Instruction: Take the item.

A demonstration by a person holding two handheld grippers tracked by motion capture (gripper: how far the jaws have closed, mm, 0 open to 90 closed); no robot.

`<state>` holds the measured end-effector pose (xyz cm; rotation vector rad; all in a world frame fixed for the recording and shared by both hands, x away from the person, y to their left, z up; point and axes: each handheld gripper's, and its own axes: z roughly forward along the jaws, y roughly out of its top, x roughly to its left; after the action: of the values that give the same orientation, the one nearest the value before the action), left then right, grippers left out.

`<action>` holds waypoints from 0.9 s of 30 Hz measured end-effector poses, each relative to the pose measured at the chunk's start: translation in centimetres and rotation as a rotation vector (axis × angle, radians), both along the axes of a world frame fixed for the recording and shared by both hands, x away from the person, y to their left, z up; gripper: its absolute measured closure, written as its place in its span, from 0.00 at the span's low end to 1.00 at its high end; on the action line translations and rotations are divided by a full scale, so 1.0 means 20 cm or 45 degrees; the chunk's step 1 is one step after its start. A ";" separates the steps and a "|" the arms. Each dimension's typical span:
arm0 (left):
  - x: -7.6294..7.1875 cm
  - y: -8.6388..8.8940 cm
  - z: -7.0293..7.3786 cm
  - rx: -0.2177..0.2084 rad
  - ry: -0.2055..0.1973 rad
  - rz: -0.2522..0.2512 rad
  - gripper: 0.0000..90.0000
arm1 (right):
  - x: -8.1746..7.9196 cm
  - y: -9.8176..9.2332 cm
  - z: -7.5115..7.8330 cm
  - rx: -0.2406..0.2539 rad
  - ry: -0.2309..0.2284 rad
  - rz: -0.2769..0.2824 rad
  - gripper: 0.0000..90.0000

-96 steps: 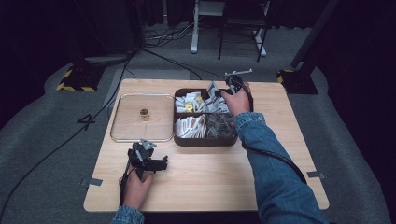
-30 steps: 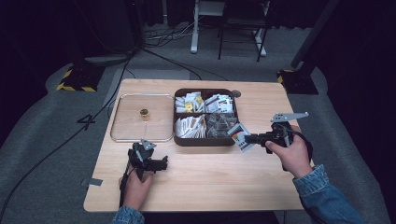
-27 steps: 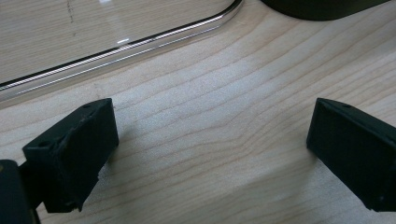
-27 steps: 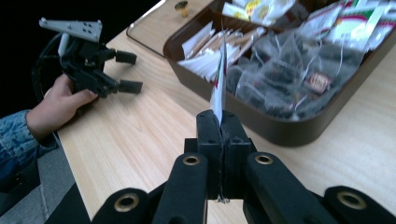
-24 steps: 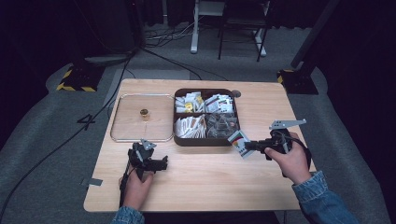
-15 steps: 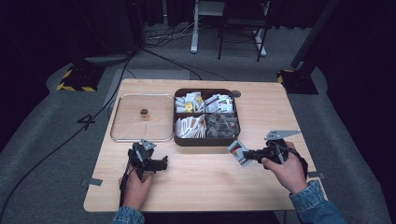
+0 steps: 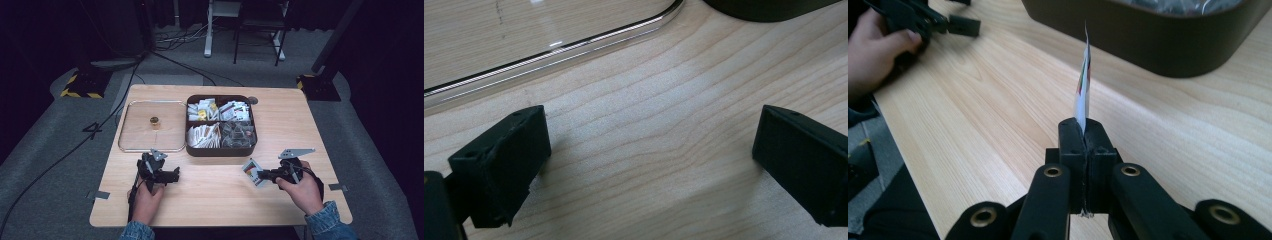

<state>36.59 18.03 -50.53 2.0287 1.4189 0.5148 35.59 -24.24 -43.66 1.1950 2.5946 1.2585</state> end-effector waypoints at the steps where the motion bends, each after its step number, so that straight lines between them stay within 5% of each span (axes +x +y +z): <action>1: 0.00 0.00 0.00 0.001 0.000 -0.001 0.03 | 0.00 0.00 -0.01 -0.006 0.006 -0.001 0.99; 22: 0.00 0.00 0.00 0.000 0.000 0.000 0.03 | 0.02 0.01 -0.10 -0.061 0.172 0.001 0.98; 27: 0.00 0.00 0.00 0.000 0.001 0.000 0.03 | 0.04 -0.02 -0.12 -0.048 0.172 -0.030 0.81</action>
<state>36.59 18.03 -50.53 2.0287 1.4193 0.5143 36.32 -24.72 -46.11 1.3448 2.6743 1.1583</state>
